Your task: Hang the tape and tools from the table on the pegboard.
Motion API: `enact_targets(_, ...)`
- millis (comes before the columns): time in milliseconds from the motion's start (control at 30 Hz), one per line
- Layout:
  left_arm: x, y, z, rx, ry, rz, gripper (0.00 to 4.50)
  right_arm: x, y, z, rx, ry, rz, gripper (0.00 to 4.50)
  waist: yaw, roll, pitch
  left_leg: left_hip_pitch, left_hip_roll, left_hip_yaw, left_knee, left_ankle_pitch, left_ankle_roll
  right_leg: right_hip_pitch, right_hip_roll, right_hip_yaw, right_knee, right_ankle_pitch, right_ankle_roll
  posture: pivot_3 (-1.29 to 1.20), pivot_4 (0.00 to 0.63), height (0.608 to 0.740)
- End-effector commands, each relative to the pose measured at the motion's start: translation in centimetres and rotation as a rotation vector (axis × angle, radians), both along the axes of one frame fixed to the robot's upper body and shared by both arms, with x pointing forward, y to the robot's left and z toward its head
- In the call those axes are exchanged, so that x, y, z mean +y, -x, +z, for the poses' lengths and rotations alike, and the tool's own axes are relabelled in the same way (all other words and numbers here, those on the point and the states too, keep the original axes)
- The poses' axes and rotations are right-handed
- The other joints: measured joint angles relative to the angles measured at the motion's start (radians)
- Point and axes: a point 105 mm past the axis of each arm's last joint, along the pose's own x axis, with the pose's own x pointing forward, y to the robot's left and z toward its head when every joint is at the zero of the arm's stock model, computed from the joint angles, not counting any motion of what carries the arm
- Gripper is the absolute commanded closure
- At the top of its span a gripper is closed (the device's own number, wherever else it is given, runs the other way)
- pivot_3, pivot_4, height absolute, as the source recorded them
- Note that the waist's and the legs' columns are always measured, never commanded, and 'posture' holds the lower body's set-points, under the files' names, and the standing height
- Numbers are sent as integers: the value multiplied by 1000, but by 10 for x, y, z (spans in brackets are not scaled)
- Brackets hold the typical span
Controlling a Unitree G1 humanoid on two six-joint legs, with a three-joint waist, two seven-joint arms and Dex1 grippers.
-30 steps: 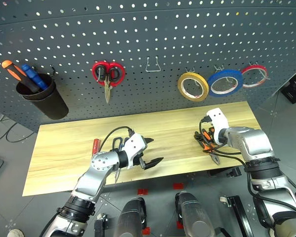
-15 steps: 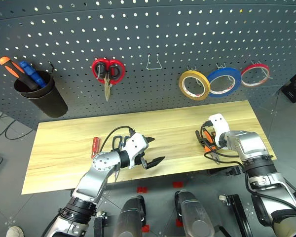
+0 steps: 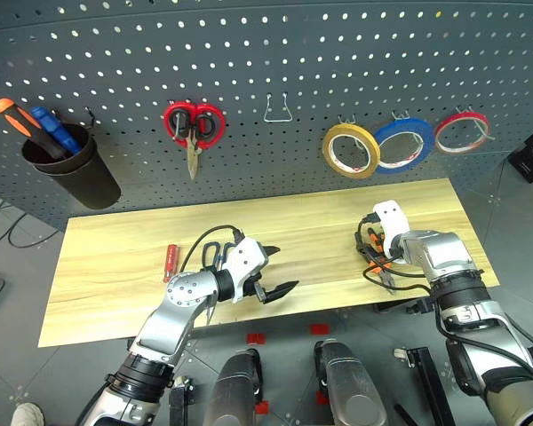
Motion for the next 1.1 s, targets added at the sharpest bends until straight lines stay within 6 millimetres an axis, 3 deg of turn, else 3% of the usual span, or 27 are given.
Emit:
enact_targets(33, -5, 4, 11, -33, 23, -30, 0, -4, -1, 1, -11, -2, -18, 1499, 0, 0, 0, 0, 0, 0, 0, 0, 0, 0, 0, 0, 0, 0, 0, -154, 395, 740)
enact_targets(300, -3, 1, 15, -45, 24, -28, 0, 4, -4, 13, -97, 15, 75, 1499, 1, 0, 1, 0, 0, 0, -1, 0, 0, 0, 0, 0, -1, 0, 0, -154, 374, 740)
enact_targets(433, 0, 5, 23, -50, 53, -13, 0, 33, 7, 45, -261, -30, 283, 1499, 1, 0, 1, -3, 0, -1, -1, 0, 0, -3, 0, -1, -1, 0, 0, -168, 345, 740)
enact_targets(633, 11, 26, 30, -51, 61, 23, 0, 62, 32, 85, -488, -113, 394, 1499, 0, 1, 0, -6, 1, -2, -1, 3, -6, -6, 0, -1, -1, 0, 0, -181, 304, 740)
enact_targets(767, 22, 30, 50, -95, 104, 124, 0, 77, 40, 112, -650, -177, 369, 1499, 6, 0, 0, -7, 1, -4, -1, 3, -6, -6, 0, -3, 1, 0, 0, -168, 281, 740)
enact_targets(900, 34, 47, 67, -130, 117, 218, 0, 95, 47, 141, -832, -220, 373, 1499, 10, -1, -4, -9, 0, -3, -1, 6, -10, -9, 1, -3, 1, 0, 0, -151, 264, 740)
enact_targets(1100, 57, 47, 99, -234, 133, 401, 0, 117, 37, 189, -1080, -268, 373, 1499, 24, -3, -11, -13, 0, -3, 0, 9, -13, -15, 2, -4, 7, 0, 0, -74, 226, 740)
